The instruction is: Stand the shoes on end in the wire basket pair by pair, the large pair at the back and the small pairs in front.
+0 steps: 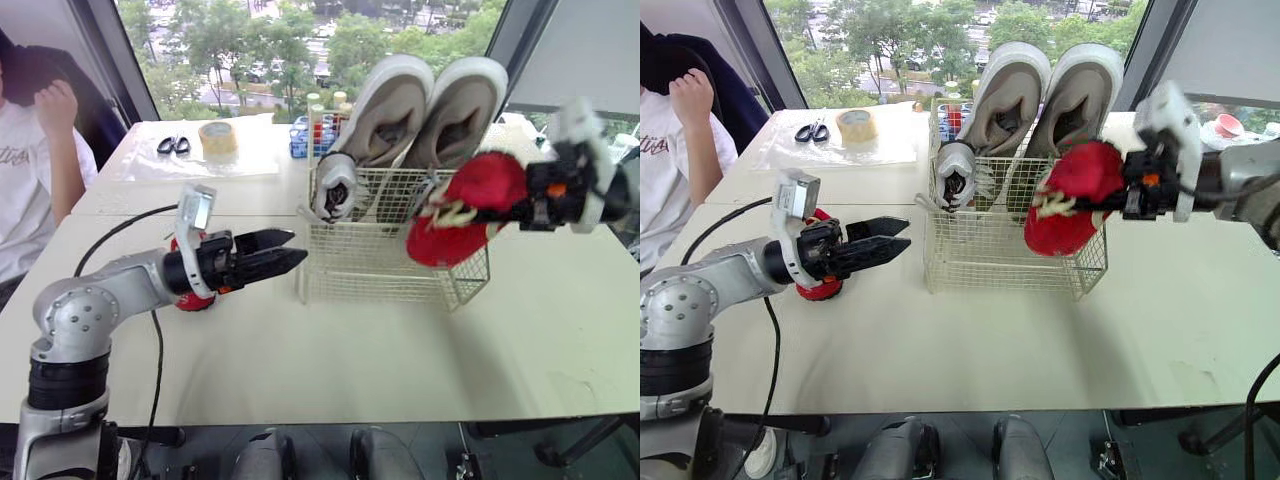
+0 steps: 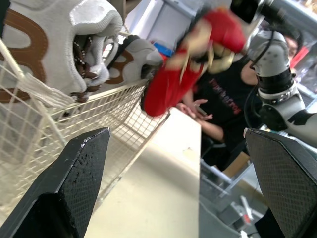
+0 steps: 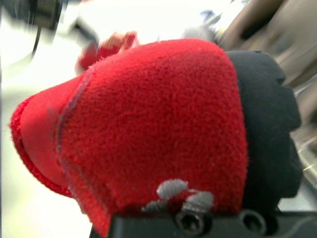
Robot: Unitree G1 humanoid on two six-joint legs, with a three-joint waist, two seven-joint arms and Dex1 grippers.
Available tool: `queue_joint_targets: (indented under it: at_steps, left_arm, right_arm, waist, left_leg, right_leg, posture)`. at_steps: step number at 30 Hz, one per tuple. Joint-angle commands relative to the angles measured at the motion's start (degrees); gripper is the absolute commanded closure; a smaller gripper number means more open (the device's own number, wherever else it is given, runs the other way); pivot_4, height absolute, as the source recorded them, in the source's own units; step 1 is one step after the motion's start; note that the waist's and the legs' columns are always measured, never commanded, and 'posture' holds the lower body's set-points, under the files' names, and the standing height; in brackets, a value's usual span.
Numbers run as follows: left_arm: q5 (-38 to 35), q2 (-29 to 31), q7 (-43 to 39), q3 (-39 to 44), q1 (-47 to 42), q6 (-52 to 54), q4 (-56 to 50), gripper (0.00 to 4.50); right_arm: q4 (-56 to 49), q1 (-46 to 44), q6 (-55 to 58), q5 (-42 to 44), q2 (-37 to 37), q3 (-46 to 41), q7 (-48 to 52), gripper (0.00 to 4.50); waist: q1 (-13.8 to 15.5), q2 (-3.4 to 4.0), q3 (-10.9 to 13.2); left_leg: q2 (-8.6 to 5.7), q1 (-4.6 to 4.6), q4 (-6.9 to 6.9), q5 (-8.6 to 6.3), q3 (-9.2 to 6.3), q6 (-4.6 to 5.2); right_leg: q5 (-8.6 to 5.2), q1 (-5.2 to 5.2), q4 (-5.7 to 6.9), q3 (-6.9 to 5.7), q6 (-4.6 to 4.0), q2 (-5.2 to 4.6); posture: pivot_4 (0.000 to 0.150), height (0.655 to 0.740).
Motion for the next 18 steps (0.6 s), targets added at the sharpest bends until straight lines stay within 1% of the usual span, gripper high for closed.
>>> queue_joint_targets:
  at_steps: [1,3,4,6,7,8,12,13,16,18]
  left_arm:
    - [-0.79,0.62,0.96,2.11,0.07,-1.25,-1.95,0.04]
    - [-1.06,0.75,1.39,2.14,0.21,-1.34,-2.44,0.04]
    - [-1.16,0.77,1.82,2.22,0.22,-1.37,-2.60,0.04]
    - [-1.55,0.93,2.44,2.45,0.23,-1.21,-2.77,0.04]
    - [-1.74,1.02,2.71,2.57,0.26,-1.10,-2.81,0.00]
    - [-1.77,1.15,3.12,2.76,0.41,-1.06,-2.80,0.00]
    - [-1.62,1.25,5.15,3.70,1.33,-1.26,-2.79,0.00]
    - [-1.35,1.16,5.94,3.92,1.59,-1.54,-3.01,0.00]
    - [-1.06,1.13,9.33,4.96,2.84,-2.14,-4.18,0.00]
    - [0.62,0.85,13.78,6.03,3.68,-3.28,-5.41,0.00]
  right_arm:
    - [1.84,0.21,-6.64,-6.78,2.80,0.59,3.87,3.67]
    - [2.61,1.38,-8.30,-9.02,4.68,0.33,4.55,3.67]
    - [2.92,2.54,-9.50,-10.45,5.39,0.27,4.76,3.67]
    - [3.17,4.91,-10.34,-12.54,5.97,0.17,5.39,3.67]
    - [3.10,5.90,-10.55,-13.18,6.20,-0.20,5.47,2.67]
    - [2.63,6.60,-9.74,-12.90,6.38,-1.04,5.31,2.43]
    - [-0.70,8.90,-7.78,-12.32,5.33,-4.84,4.67,0.37]
    - [-1.69,9.46,-7.54,-12.58,4.71,-5.83,4.52,0.07]
    - [-5.26,10.94,-5.49,-12.01,2.05,-9.68,4.24,0.07]
    - [-7.21,11.94,-4.39,-11.86,-0.25,-12.92,4.00,0.07]
  waist:
    - [0.11,0.03,0.02]
    - [0.25,0.02,0.04]
    - [0.40,0.02,0.04]
    - [0.67,0.01,0.05]
    - [0.73,0.01,0.05]
    - [0.71,0.00,0.06]
    - [0.55,-0.02,0.07]
    - [0.53,-0.02,0.07]
    - [0.55,-0.01,0.08]
    - [0.60,0.00,0.08]
  left_leg:
    - [0.00,-0.10,0.00,0.01,0.01,-0.01]
    - [0.00,-0.43,0.02,0.11,0.00,-0.15]
    - [0.00,-0.59,0.04,0.34,0.00,-0.53]
    - [0.00,-0.69,0.10,0.39,-0.02,-0.60]
    - [-0.01,-0.71,0.10,0.39,-0.03,-0.59]
    - [-0.03,-0.71,0.10,0.39,-0.07,-0.59]
    - [-0.07,-0.70,0.12,0.36,-0.06,-0.54]
    - [-0.07,-0.69,0.12,0.36,-0.06,-0.54]
    - [-0.06,-0.67,0.13,0.28,-0.09,-0.39]
    - [-0.04,-0.66,0.13,0.25,-0.15,-0.33]
  right_leg:
    - [0.01,-0.09,0.02,0.00,0.01,0.00]
    - [0.02,-0.38,0.08,-0.02,0.03,0.00]
    - [0.04,-0.51,0.12,-0.02,0.05,0.00]
    - [0.13,-0.55,0.13,-0.10,0.21,0.02]
    - [0.14,-0.55,0.12,-0.15,0.21,0.04]
    - [0.13,-0.53,0.11,-0.20,0.20,0.04]
    - [0.08,-0.50,0.10,-0.26,0.12,0.02]
    - [0.08,-0.49,0.11,-0.26,0.11,0.01]
    - [0.07,-0.50,0.16,-0.26,0.07,-0.01]
    - [0.05,-0.51,0.19,-0.25,0.04,-0.03]
  posture:
    - [0.150,0.7400]
    - [0.150,0.7400]
    - [0.150,0.7400]
    - [0.150,0.7400]
    - [0.150,0.7400]
    - [0.150,0.7400]
    - [0.150,0.7400]
    - [0.150,0.7400]
    - [0.150,0.7400]
    - [0.150,0.7400]
